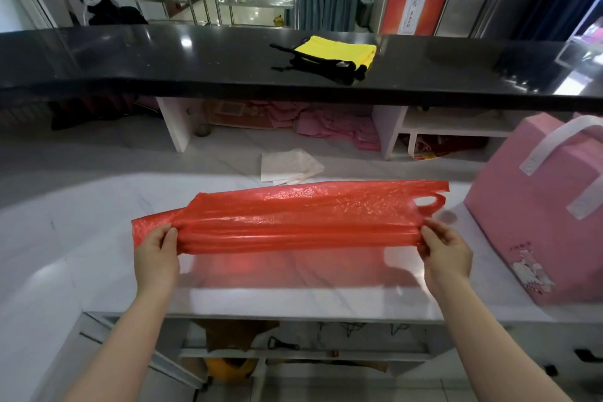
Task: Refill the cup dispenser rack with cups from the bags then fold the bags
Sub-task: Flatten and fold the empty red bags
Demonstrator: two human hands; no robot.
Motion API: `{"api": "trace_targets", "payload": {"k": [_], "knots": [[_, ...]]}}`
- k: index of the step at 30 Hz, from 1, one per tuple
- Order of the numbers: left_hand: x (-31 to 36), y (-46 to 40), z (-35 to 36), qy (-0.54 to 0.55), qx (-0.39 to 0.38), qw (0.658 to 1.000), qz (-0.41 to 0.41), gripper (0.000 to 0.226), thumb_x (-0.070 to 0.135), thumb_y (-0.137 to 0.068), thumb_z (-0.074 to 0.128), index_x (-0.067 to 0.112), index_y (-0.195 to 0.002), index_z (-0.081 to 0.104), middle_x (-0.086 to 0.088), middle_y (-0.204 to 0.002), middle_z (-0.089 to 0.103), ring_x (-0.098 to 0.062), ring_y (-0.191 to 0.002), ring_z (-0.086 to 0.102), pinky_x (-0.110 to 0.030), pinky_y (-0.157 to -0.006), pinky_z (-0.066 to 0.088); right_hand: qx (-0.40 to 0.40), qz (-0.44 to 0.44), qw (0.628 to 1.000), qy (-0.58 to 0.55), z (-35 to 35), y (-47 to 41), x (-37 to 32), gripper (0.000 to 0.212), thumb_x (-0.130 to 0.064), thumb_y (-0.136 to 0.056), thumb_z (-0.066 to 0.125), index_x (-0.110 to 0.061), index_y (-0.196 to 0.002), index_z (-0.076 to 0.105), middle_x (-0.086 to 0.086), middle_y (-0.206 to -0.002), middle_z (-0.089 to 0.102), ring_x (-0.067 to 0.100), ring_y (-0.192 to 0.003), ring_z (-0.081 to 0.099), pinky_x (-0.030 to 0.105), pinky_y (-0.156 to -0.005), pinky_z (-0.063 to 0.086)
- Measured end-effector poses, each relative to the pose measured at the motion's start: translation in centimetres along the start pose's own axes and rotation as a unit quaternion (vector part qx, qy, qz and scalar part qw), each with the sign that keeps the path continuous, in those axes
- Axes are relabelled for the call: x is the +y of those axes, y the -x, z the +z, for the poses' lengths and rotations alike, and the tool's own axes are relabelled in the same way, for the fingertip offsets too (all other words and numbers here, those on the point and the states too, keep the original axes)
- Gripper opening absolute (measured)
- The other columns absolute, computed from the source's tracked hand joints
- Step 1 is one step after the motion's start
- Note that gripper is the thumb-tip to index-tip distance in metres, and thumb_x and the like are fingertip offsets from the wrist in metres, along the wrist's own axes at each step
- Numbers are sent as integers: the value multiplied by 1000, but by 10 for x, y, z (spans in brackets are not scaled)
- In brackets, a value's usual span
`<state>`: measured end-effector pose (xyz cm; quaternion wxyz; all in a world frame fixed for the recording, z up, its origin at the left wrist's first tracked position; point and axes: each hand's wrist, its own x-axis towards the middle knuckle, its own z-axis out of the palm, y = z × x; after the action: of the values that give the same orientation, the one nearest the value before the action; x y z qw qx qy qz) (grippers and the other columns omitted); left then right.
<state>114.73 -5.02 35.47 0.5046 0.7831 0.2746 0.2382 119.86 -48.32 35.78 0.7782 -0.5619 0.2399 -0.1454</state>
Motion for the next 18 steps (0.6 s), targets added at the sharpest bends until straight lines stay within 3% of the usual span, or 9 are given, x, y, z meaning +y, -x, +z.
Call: {"api": "trace_targets", "payload": {"k": [3, 6, 9, 13, 16, 18], "knots": [[2, 0, -2, -34, 10, 999, 27, 20, 24, -100, 42, 21, -101, 61, 5, -85, 58, -18, -81, 53, -34, -75, 40, -29, -27, 997, 60, 2, -3, -3, 30, -1, -89, 62, -26, -79, 75, -5, -92, 71, 11, -79, 65, 23, -67, 55], [-2, 7, -5, -88, -32, 995, 43, 24, 21, -100, 42, 13, -110, 63, -4, -97, 63, -19, -86, 53, -34, -76, 40, -36, -61, 985, 159, -10, -5, 2, 30, -2, -88, 65, -29, -79, 75, -6, -93, 72, 12, -82, 64, 29, -75, 53], [-13, 21, -5, -156, -87, 983, 38, 29, 19, -100, 44, 7, -120, 60, -13, -113, 64, -27, -97, 57, -36, -81, 40, -41, -53, 974, 215, -27, 0, 11, 34, -1, -89, 61, -33, -85, 72, 2, -100, 72, 13, -78, 61, 26, -68, 52], [-15, 31, -7, -154, -165, 974, 6, 29, 29, -97, 50, 17, -123, 56, -7, -112, 66, -23, -96, 61, -39, -84, 47, -73, -50, 960, 267, -45, 12, 13, 35, -4, -88, 65, -36, -102, 66, 0, -108, 69, 12, -95, 65, 19, -80, 54], [-12, 36, -10, -109, -230, 967, -31, 38, 29, -88, 65, 26, -123, 50, 3, -107, 63, -16, -93, 60, -37, -85, 48, -142, -39, 906, 398, -54, 19, 6, 60, -19, -80, 77, -38, -130, 50, -9, -107, 64, 4, -89, 59, 15, -77, 47], [-13, 38, -12, -130, -250, 959, -35, 39, 22, -85, 69, 27, -119, 50, 2, -107, 64, -15, -92, 57, -36, -85, 45, -185, -38, 857, 480, -56, 21, 2, 72, -21, -79, 78, -39, -138, 42, -11, -94, 64, 3, -81, 58, 10, -62, 43]]}}
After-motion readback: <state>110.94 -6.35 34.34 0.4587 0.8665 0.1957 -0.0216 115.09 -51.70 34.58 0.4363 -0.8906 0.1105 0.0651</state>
